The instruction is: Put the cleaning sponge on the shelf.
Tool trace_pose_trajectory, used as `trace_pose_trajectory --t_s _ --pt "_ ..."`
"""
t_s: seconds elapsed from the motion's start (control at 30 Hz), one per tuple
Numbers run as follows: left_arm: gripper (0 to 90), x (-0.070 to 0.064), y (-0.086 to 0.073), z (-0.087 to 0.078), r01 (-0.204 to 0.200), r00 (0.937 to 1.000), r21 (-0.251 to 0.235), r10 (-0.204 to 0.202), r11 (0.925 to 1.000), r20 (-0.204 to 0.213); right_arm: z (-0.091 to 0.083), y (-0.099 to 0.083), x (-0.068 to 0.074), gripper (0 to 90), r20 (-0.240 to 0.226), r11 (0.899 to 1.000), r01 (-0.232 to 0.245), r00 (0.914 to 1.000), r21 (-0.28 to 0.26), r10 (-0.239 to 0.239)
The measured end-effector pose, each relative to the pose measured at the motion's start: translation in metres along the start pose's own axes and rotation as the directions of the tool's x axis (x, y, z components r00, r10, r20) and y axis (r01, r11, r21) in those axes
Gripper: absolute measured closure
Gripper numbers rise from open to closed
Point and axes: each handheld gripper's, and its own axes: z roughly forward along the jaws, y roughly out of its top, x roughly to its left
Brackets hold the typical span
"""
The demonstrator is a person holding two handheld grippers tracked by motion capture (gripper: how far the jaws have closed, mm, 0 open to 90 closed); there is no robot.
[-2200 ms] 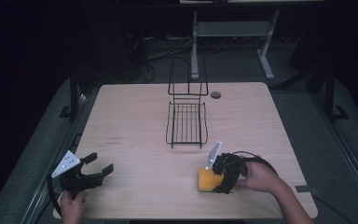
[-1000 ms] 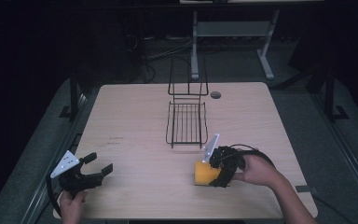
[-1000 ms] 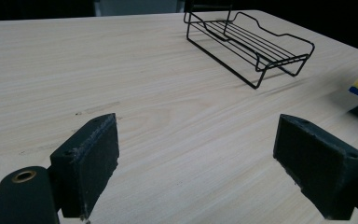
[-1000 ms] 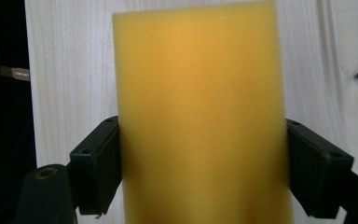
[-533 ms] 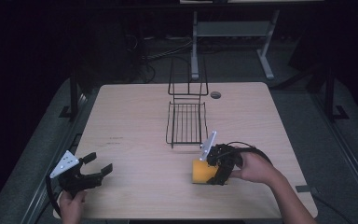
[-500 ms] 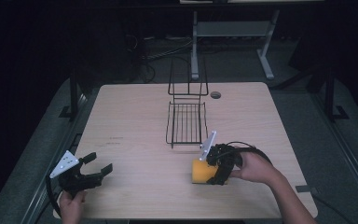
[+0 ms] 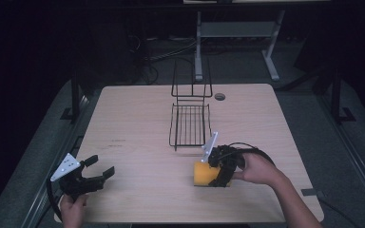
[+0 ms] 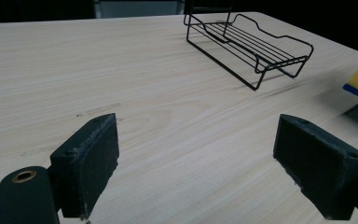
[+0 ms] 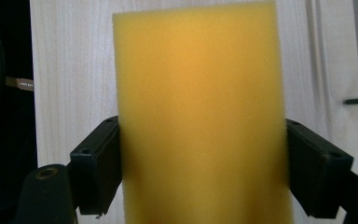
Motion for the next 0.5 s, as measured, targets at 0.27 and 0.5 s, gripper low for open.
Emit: trace_pose_trajectory --t_s 0.27,0.5 --pt "13.4 -0.0002 0.0001 0.0003 -0.003 1.0000 0.002 0.003 1.0000 0.001 -0.0015 0.0016 -0.0006 21.1 -0.001 1.000 0.001 1.0000 0.004 -0.001" --pt "13.4 0.0003 0.0000 -0.0002 -0.002 1.0000 0.000 0.002 1.0000 0.001 -0.0042 0.0079 -0.0015 21.2 -0.001 1.000 0.012 0.9999 0.007 -0.012"
